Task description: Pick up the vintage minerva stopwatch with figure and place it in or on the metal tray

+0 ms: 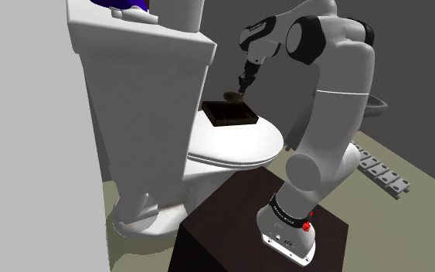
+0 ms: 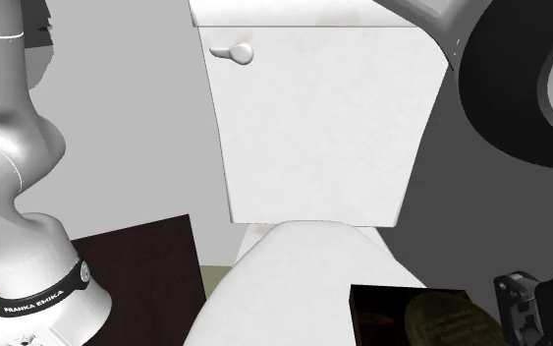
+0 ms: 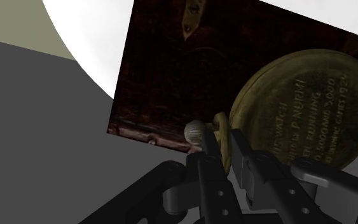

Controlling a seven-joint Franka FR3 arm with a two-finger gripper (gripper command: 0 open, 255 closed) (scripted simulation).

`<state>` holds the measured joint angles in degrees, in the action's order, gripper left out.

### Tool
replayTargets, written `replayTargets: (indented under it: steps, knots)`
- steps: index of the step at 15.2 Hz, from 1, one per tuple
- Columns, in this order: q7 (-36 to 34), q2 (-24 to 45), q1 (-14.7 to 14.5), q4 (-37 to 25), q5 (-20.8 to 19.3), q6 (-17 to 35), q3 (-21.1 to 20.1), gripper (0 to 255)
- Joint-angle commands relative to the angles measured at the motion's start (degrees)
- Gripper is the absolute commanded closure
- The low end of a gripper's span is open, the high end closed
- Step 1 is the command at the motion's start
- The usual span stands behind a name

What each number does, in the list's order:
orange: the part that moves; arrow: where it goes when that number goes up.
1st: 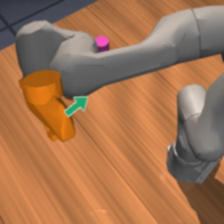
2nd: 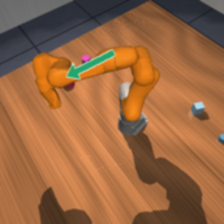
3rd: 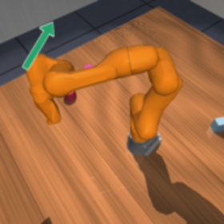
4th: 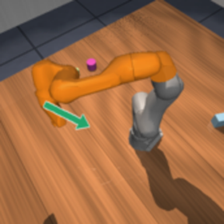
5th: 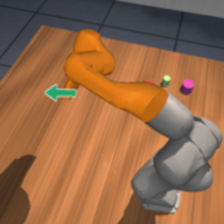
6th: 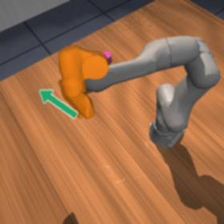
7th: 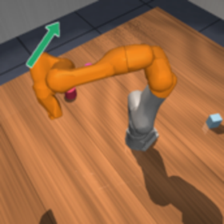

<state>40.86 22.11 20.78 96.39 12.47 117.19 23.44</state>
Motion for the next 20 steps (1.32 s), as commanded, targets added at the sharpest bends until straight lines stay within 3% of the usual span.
replayTargets:
  steps: [1,11,19,20]
  knots:
    - [0.3,0.6,0.1,0.8,0.4,1.4,-0.2,255]
    - [1.6,4.0,0.6,3.8,2.3,7.5,-1.1,255]
    - [1.6,4.0,0.5,3.8,2.3,7.5,-1.1,255]
    - [1.6,4.0,0.5,3.8,2.3,7.5,-1.1,0]
